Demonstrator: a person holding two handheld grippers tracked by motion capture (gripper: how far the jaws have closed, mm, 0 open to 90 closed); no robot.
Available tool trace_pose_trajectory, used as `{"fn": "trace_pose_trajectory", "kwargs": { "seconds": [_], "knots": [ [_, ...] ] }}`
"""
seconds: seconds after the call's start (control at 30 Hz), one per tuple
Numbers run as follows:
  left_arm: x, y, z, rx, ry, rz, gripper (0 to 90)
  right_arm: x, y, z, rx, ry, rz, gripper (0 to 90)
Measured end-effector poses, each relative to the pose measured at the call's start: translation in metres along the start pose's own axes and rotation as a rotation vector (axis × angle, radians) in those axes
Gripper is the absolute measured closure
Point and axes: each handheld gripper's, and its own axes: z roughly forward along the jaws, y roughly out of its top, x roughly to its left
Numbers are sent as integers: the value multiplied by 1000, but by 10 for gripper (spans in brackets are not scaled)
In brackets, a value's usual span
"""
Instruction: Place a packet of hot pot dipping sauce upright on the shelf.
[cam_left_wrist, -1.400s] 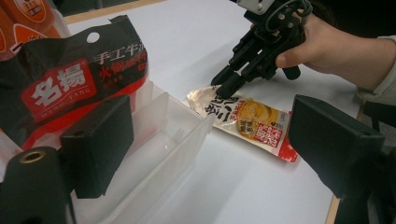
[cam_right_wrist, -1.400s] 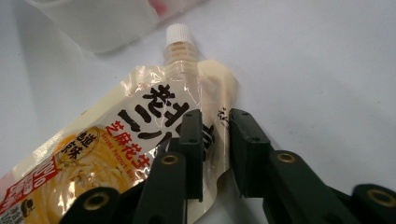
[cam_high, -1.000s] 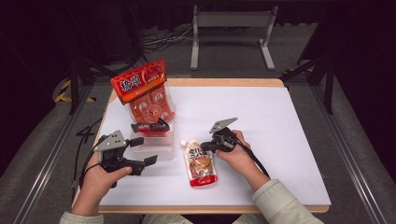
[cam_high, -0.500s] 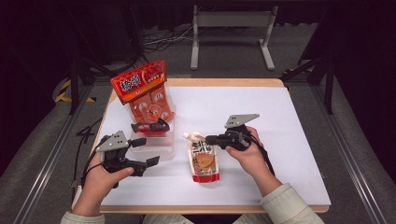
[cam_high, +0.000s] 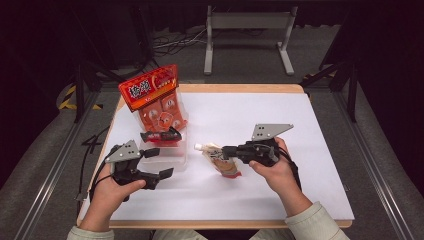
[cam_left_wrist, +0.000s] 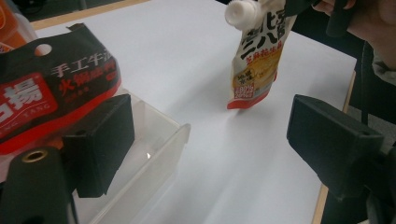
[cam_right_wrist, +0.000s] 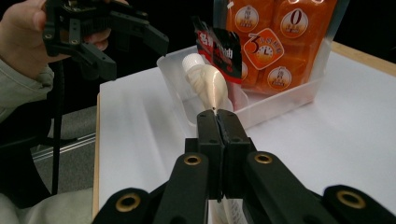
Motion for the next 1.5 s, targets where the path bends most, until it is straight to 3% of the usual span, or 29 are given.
{"fn": "trace_pose_trajectory", "kwargs": {
  "seconds": [0.2, 0.37, 0.5, 0.73, 0.87, 1.23, 1.33, 1.5],
  "knots": [
    [-4, 3, 3, -15, -8, 24, 158, 3, 4, -8, -44, 13, 2, 899],
    [-10, 6, 7, -42, -18, 38, 152, 12, 10, -13, -85, 26, -27, 899],
    [-15, 7, 15, -70, -48, 45, 150, 17, 13, -14, -104, 33, -40, 899],
    [-27, 11, 33, -111, -114, 64, 174, 23, 14, -10, -111, 52, -56, 899],
    [-32, 13, 38, -117, -127, 88, 186, 24, 14, -9, -121, 61, -58, 899],
    [-34, 14, 52, -187, -170, 85, 249, 33, 15, -5, -145, 92, -73, 900],
    [-33, 13, 57, -188, -210, 55, 328, 35, 15, -4, -154, 105, -75, 900],
    [-33, 11, 66, -182, -263, 64, 515, 36, 14, -1, -159, 123, -74, 900]
  ]
}}
